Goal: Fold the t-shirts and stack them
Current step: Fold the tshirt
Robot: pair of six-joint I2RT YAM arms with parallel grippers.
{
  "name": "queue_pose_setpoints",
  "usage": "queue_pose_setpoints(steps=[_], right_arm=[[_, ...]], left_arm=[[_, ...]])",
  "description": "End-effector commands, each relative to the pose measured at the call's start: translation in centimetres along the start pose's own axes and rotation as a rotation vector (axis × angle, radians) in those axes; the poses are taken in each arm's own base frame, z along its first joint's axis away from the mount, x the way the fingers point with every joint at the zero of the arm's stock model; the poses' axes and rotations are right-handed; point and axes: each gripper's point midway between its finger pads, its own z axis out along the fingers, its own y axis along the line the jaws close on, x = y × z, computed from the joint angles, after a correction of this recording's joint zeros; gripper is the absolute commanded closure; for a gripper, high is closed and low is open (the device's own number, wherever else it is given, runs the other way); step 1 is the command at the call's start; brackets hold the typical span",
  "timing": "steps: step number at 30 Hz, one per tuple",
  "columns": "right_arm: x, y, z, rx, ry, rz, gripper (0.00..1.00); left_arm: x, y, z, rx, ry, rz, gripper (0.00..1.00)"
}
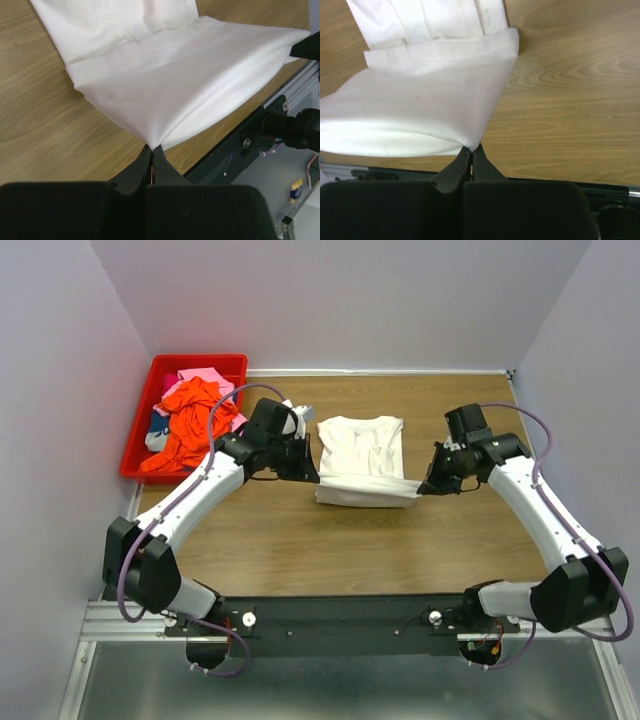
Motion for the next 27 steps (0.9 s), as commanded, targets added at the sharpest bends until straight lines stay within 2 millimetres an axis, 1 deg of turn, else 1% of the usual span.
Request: queue_pose_setpoints(steps=[1,2,3,4,5,6,7,8,9,10,12,13,14,16,17,18,20,21,22,23,24,25,27], right_arm=[[-3.6,-0.3,1.0,0.087,-0.096,0.021,1.0],[-4.7,0.3,0.9,0.073,-0.119,0.021,1.0],[-5.3,0.3,1.6,0.096,-0.118,0.021,1.0],[-6.0,0.4,1.8,0.105,-0.133,0.019,1.0],[-7.0,0.7,1.6,0.107,-0.157,0.013,1.0],[-6.9,0.6,2.2,0.116,-0.143,0.013,1.0],[-7.8,0.8,2.6,0.128,-0.154,0.006,1.0],[-8.3,1.0,2.9,0.132,-0.156,0.001,1.0],[-8.8,1.1,3.1,0.138,-0.165,-0.007,1.0],[-9.5,1.4,3.8,0.144,-0.165,-0.009,1.0],[-10.2,1.6,4.3,0.15,-0.169,-0.018,1.0],[-11.1,2.0,4.3,0.149,-0.184,-0.021,1.0],[-11.5,2.0,4.9,0.157,-0.179,-0.019,1.0],[-12.5,2.5,5.1,0.161,-0.197,-0.027,1.0],[-13.4,3.0,4.6,0.152,-0.22,-0.028,1.0],[-13.9,3.0,5.3,0.167,-0.221,-0.034,1.0],[-14.7,3.0,5.7,0.176,-0.226,-0.038,1.0],[-15.4,3.2,6.2,0.18,-0.229,-0.042,1.0],[-15.8,3.3,6.6,0.182,-0.228,-0.045,1.0],[-16.2,3.4,6.8,0.183,-0.232,-0.045,1.0],[-16.9,3.8,6.7,0.176,-0.247,-0.046,1.0],[-17.1,3.7,7.6,0.187,-0.234,-0.051,1.0],[-17.8,3.6,8.3,0.199,-0.236,-0.055,1.0]], left_arm=[[-2.6,1.4,0.6,-0.012,-0.015,0.01,1.0],[-2.9,1.6,0.8,-0.013,-0.014,0.023,1.0],[-3.9,1.6,0.7,-0.01,-0.028,0.029,1.0],[-3.9,2.0,1.5,-0.008,-0.004,0.028,1.0],[-4.0,2.3,1.8,-0.011,0.008,0.036,1.0],[-4.4,2.5,2.0,-0.012,0.008,0.032,1.0],[-5.3,2.6,2.0,-0.015,-0.002,0.046,1.0],[-5.4,3.2,2.6,-0.021,0.012,0.039,1.0],[-6.3,3.2,2.6,-0.02,0.0,0.047,1.0],[-6.5,4.0,3.1,-0.028,0.01,0.04,1.0],[-7.1,4.5,3.5,-0.033,0.013,0.039,1.0],[-7.8,4.9,3.9,-0.032,0.014,0.047,1.0],[-8.3,5.2,4.0,-0.032,0.01,0.042,1.0],[-9.5,5.3,4.5,-0.029,0.01,0.049,1.0],[-10.0,5.4,4.6,-0.029,0.005,0.052,1.0],[-10.9,5.4,4.4,-0.027,-0.007,0.064,1.0],[-11.2,6.2,5.3,-0.03,0.01,0.053,1.0],[-12.1,6.4,5.2,-0.031,-0.005,0.06,1.0],[-12.3,7.1,5.8,-0.036,0.004,0.047,1.0],[-12.6,7.3,5.9,-0.035,0.001,0.046,1.0],[-12.8,7.6,6.2,-0.035,0.002,0.04,1.0],[-13.5,8.2,6.6,-0.03,-0.001,0.033,1.0],[-13.8,8.6,7.2,-0.018,0.005,0.025,1.0]])
